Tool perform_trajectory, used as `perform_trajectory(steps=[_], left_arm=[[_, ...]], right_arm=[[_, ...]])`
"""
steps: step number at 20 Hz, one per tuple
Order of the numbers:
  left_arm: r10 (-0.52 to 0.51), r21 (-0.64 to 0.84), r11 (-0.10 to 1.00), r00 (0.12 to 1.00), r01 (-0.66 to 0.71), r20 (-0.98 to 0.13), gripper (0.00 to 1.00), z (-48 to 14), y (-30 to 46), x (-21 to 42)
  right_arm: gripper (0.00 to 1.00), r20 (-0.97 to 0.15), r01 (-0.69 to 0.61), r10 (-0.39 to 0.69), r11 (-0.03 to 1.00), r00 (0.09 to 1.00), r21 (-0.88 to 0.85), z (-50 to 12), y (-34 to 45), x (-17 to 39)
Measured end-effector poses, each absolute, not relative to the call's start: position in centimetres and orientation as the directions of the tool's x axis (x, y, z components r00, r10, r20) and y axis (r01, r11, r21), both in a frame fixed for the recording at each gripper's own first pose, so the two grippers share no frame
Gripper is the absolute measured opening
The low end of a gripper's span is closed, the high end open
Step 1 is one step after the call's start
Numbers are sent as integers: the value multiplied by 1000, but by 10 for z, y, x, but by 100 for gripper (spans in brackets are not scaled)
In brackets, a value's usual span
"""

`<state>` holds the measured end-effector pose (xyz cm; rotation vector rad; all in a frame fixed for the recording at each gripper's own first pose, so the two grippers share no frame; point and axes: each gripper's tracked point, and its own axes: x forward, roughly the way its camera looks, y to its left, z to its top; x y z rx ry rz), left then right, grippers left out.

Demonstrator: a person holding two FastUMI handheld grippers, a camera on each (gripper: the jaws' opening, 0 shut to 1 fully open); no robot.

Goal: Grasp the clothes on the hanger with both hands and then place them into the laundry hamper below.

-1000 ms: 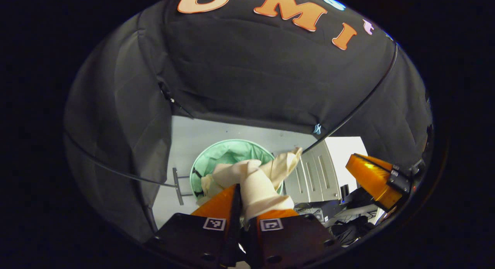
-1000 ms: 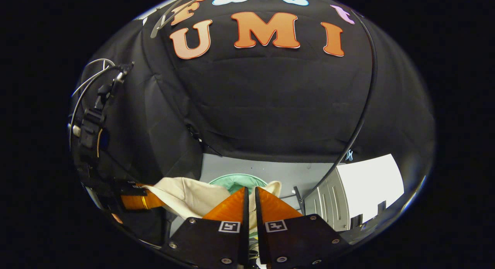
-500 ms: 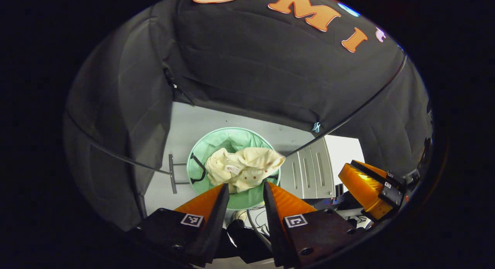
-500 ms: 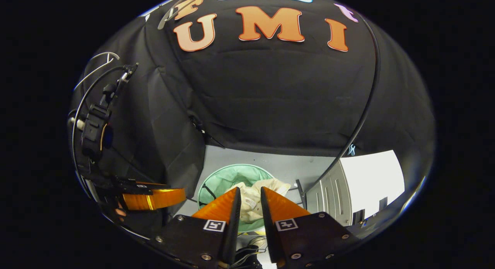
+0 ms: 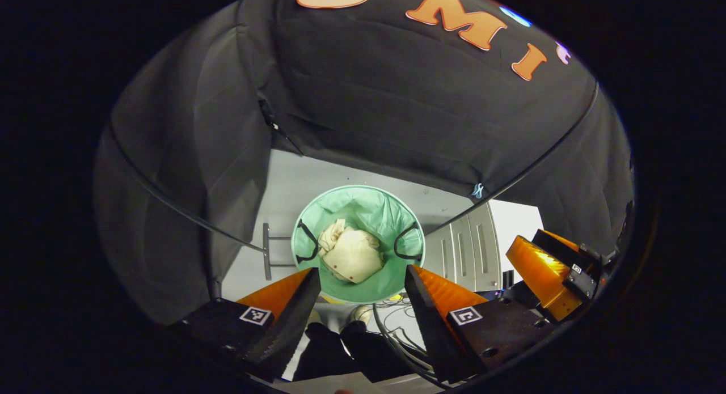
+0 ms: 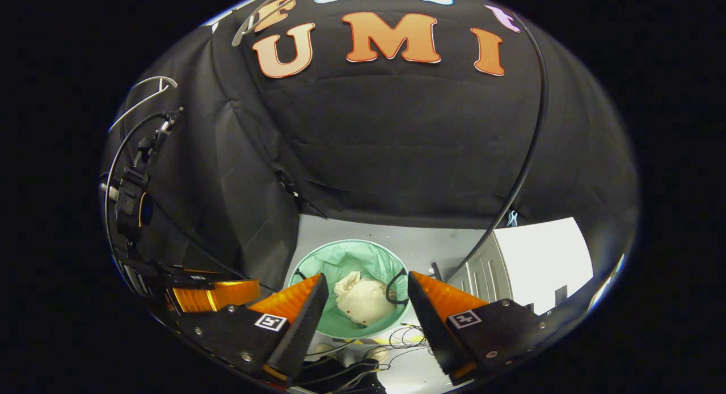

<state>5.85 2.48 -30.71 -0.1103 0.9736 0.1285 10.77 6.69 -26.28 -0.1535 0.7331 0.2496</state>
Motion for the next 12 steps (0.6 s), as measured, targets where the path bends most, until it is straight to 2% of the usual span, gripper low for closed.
perform_trajectory(steps=[1, 2, 7, 12], left_arm=[[59, -29, 988, 558, -149, -828, 98, -305, 22, 57], [54, -30, 990, 559, -141, -828, 100, -303, 16, 57], [22, -54, 992, 576, -115, -817, 98, -293, -10, 53], [37, -30, 996, 705, -82, -709, 100, -255, -26, 62]], right_arm=[[93, -677, -275, 170, 960, 716, -50, -261, 64, 107], [93, -676, -270, 168, 962, 717, -47, -260, 60, 105], [93, -662, -250, 166, 968, 731, -33, -247, 35, 95], [93, -602, -210, 159, 978, 782, -15, -222, -5, 87]])
